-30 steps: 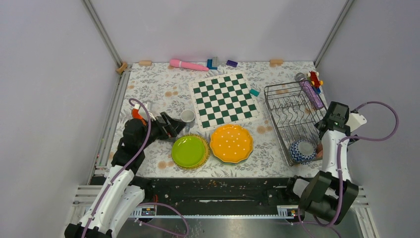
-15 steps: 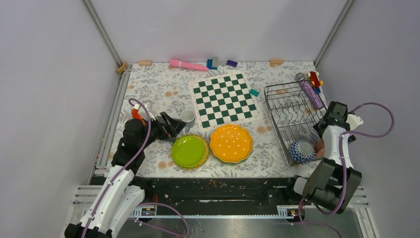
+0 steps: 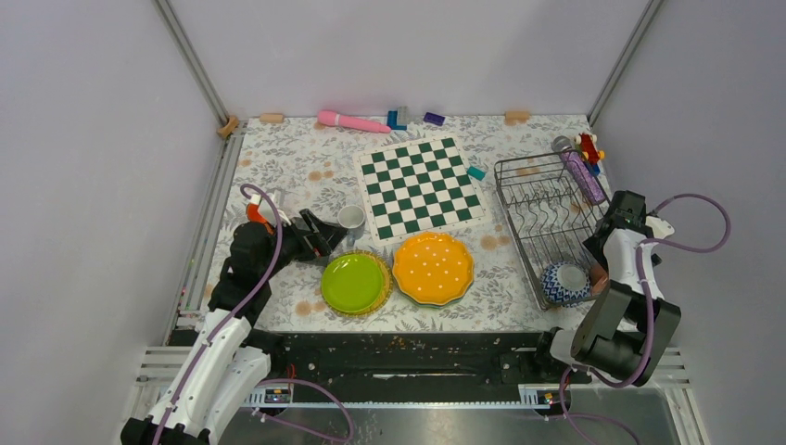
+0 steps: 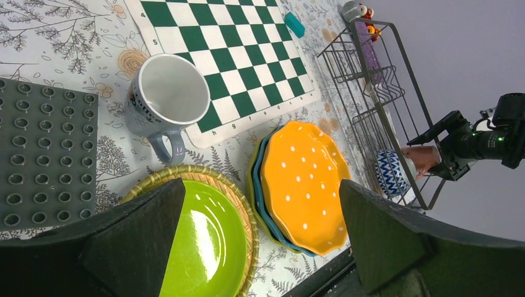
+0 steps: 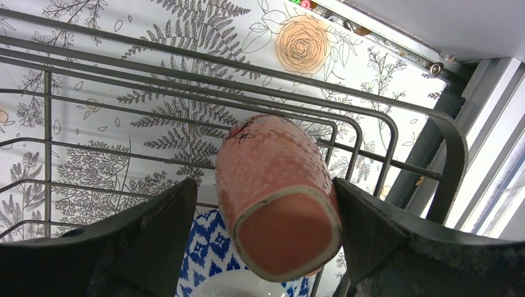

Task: Unload the mixed dishes from the dish rack
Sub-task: Pick up the cup from the dish rack.

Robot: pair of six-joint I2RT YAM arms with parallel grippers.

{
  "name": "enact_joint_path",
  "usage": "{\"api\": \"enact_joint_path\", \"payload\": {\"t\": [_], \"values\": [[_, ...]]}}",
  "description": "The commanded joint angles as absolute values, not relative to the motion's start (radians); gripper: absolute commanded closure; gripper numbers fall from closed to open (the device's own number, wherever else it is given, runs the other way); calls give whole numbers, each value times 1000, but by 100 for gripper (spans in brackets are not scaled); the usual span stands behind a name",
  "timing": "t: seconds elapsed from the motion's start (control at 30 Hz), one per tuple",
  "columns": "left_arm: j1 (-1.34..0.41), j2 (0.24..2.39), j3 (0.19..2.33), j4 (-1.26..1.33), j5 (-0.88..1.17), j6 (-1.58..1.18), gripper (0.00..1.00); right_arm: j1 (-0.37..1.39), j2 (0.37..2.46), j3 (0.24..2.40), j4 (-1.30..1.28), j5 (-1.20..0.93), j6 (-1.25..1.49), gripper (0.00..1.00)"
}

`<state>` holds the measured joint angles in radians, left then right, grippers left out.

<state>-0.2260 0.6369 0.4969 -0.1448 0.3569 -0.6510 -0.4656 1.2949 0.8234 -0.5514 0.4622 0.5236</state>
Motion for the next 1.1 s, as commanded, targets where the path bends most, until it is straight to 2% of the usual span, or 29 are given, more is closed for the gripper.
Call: {"api": "enact_joint_path", "payload": {"t": [0.0, 0.2, 0.43, 0.73, 0.9, 1.07], "values": [[-229, 634, 503, -123, 319, -639, 1, -470, 1305, 870, -579, 489, 523, 15], [-228, 631, 505, -127, 312, -638, 1, -469, 1281, 872, -580, 495, 518, 32], [-228, 642, 506, -130, 303, -639, 1, -471, 1241, 872, -579, 491, 517, 66], [-229, 647, 509, -138, 290, -636, 1, -470, 1144, 890, -572, 428, 494, 88], [-228, 647, 509, -136, 292, -635, 1, -470, 1077, 913, -562, 378, 482, 92], [-229, 654, 511, -135, 308, -635, 1, -470, 965, 888, -470, 186, 487, 98]]}}
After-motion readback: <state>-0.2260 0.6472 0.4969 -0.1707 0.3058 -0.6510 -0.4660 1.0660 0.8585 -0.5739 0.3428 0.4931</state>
